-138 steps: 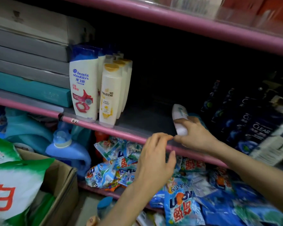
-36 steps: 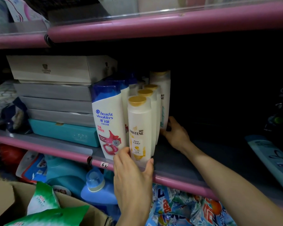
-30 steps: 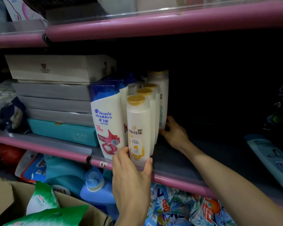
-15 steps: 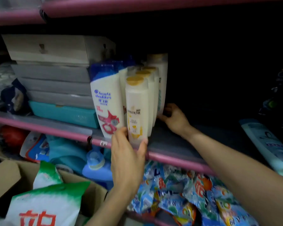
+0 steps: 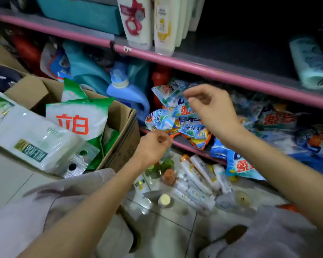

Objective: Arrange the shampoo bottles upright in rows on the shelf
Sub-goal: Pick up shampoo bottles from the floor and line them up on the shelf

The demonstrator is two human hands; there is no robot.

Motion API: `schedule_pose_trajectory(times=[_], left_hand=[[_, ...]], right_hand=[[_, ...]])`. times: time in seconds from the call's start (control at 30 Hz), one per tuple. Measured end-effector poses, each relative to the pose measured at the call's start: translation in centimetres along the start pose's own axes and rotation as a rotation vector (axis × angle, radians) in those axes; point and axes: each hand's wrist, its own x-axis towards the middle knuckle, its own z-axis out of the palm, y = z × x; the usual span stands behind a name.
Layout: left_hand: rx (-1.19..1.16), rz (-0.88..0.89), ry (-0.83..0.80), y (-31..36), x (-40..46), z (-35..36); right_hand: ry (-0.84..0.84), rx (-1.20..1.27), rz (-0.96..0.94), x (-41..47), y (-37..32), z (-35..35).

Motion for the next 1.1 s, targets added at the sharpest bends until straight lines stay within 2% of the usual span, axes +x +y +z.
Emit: schedule_pose_trajectory(times=[0.13,0.23,0.27,0.37,0.43,0.5,0.6,0.73,0.87,1.03,1.1], left_hand=[[0.272,-0.172,-0.174,-6.3,-1.9,3.0],[0.395,-0.166,-0.286,-10.1,-3.8,5.2],[0.443,-0.125,-0.315,-11.0,-4.3,6.1],[0.669,0.040,-0.419,-12.5,-4.9,8.7],[0.760,0.081,-0.459,-12.9,-5.2,10.2],[0.806,0.084,-0.479,-13.2,-5.5,11.3],[0.882,0.111,-0.475,-13.3,-5.5,12.5],[0.933,0.129,-0.496,-13.1,-5.1,13.4],[0.951,0.156,-0.541,-13.0,-4.8,13.8],[0.882,0.081,-0.545,-11.5,-5.4,12.9],[0.805,0.062,-0.519,-10.3,-5.6,12.2]], right_hand=[[-0.220,-0.139,0.213,-5.7,6.5,4.4],[-0.355,-0.263,0.399,-9.1,11.5,6.2],[-0.385,-0.382,0.419,-10.0,13.2,6.1],[-0.408,-0.955,0.385,-12.7,17.9,3.8],[-0.394,-1.157,0.474,-14.1,20.2,1.2],[-0.385,-1.154,0.668,-14.8,22.3,-1.1],[-0.376,-0.894,0.894,-15.3,24.7,-3.2],[-0.344,-0.821,0.885,-16.2,26.1,-4.4],[-0.323,-0.857,0.854,-16.5,25.8,-4.7],[-0.361,-0.958,0.781,-15.5,22.4,-6.0],[-0.325,-0.946,0.761,-14.8,20.1,-7.0]])
